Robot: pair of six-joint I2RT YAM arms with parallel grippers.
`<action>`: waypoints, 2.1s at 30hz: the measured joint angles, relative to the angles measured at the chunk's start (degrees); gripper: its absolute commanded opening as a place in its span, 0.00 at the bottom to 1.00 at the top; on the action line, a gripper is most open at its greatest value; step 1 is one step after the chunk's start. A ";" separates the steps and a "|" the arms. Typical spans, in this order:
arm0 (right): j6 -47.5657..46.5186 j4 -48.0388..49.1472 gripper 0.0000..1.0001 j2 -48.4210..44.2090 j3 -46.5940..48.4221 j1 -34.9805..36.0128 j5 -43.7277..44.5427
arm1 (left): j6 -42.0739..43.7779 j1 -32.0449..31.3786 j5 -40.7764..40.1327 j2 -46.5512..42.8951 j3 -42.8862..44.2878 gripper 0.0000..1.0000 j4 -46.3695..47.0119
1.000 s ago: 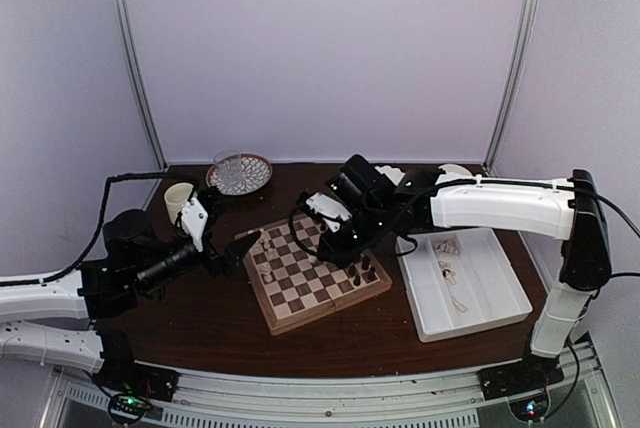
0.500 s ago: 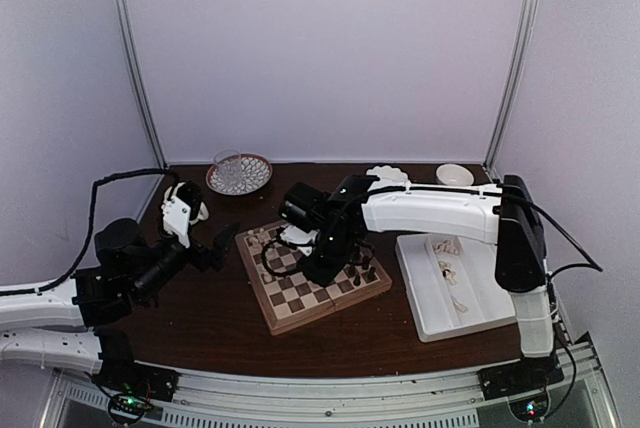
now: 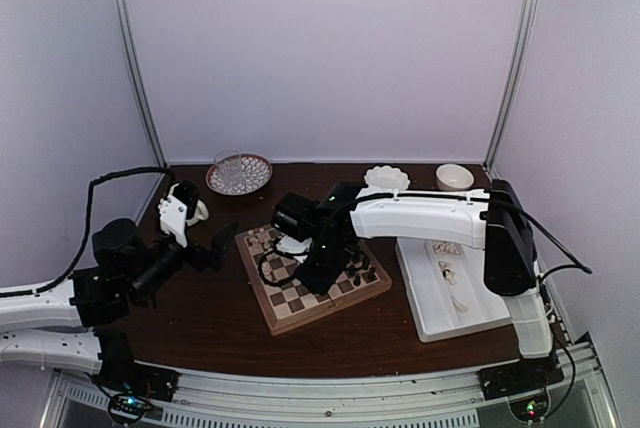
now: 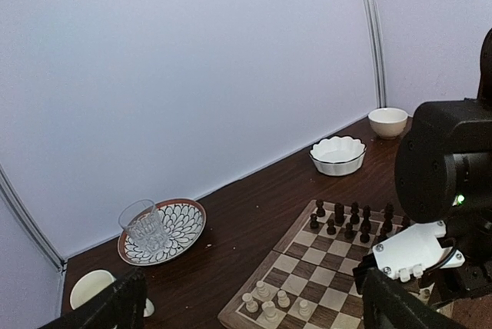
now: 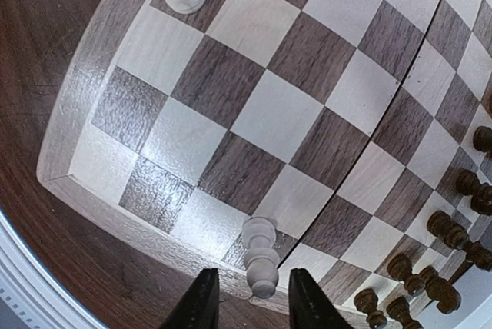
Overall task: Set up the chess pieces on the board
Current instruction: Place the bishop on the chessboard, then pick up the bishop from the chessboard.
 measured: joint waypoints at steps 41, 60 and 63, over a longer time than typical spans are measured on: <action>8.79 62.90 0.56 -53.07 -69.24 -7.48 40.85 | -10.71 -2.16 24.72 50.34 40.65 0.61 -40.92; 10.40 67.80 0.56 -56.96 -72.54 -7.91 39.60 | -10.93 -2.16 25.59 62.40 50.90 0.44 -48.50; 10.40 67.80 0.56 -56.92 -72.54 -7.91 39.01 | -10.91 -2.16 26.23 62.71 51.25 0.42 -49.03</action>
